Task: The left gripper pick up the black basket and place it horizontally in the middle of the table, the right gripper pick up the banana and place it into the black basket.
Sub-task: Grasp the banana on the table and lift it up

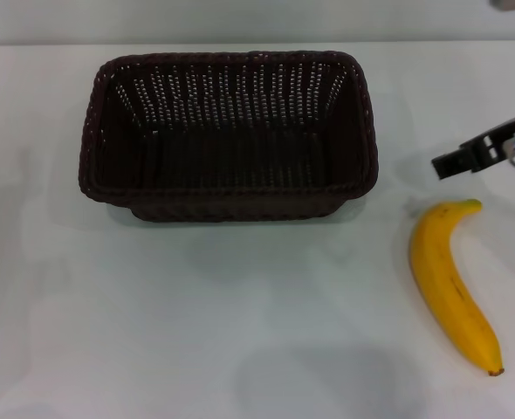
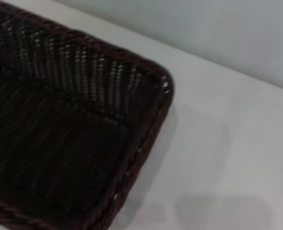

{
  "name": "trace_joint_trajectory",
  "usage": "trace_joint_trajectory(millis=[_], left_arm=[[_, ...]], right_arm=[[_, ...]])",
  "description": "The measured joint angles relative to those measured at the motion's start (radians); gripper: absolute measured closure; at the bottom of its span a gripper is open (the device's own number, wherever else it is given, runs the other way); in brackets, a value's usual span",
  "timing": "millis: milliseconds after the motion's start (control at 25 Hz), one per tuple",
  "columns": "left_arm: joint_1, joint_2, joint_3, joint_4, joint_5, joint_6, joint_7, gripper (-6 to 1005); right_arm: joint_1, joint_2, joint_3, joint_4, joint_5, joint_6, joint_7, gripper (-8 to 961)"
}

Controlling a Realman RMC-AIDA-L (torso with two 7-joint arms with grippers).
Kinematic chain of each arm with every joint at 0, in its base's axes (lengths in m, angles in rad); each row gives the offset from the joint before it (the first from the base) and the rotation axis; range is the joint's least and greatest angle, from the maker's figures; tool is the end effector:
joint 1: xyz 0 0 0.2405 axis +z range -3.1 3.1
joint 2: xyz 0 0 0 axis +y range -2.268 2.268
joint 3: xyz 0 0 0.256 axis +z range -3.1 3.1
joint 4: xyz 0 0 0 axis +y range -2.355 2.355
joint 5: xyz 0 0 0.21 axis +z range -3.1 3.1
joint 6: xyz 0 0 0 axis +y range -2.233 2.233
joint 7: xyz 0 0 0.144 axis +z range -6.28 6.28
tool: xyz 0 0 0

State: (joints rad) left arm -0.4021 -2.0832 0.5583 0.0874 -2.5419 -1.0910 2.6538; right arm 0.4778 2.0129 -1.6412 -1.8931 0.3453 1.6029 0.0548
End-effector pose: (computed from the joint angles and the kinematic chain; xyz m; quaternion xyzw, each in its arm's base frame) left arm -0.4003 0.3111 0.0467 -0.5307 -0.3827 -0.3327 0.6791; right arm 0.1241 0.3274 0.0448 -0.8379 0.3898 -0.1152 0.3643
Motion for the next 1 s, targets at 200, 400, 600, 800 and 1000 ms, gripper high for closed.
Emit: trace_joint_trajectory(millis=[200,400,600,800,1000], left_arm=[[-0.004,0.0,0.0,0.0,0.0,0.0,0.0,216],[-0.008,0.001,-0.003,0.0,0.0,0.001,0.0,216],[-0.013,0.003,-0.003,0.0,0.002,0.001,0.0,216],[-0.016,0.005,-0.002,0.0,0.005,0.0,0.0,216],[-0.026,0.008,0.001,0.0,0.007,0.011,0.0,216]], right_arm=[[-0.005,0.002,-0.051,0.003,-0.007,0.001,0.05,108],[-0.003,0.003,-0.087,0.032,-0.006,0.015,0.088,109],[0.003,0.004,-0.13,0.089,-0.005,0.037,0.14,109],[0.012,0.008,-0.167,0.159,0.0,0.031,0.173,109],[0.016,0.011,-0.182,0.188,0.038,0.008,0.185,109]])
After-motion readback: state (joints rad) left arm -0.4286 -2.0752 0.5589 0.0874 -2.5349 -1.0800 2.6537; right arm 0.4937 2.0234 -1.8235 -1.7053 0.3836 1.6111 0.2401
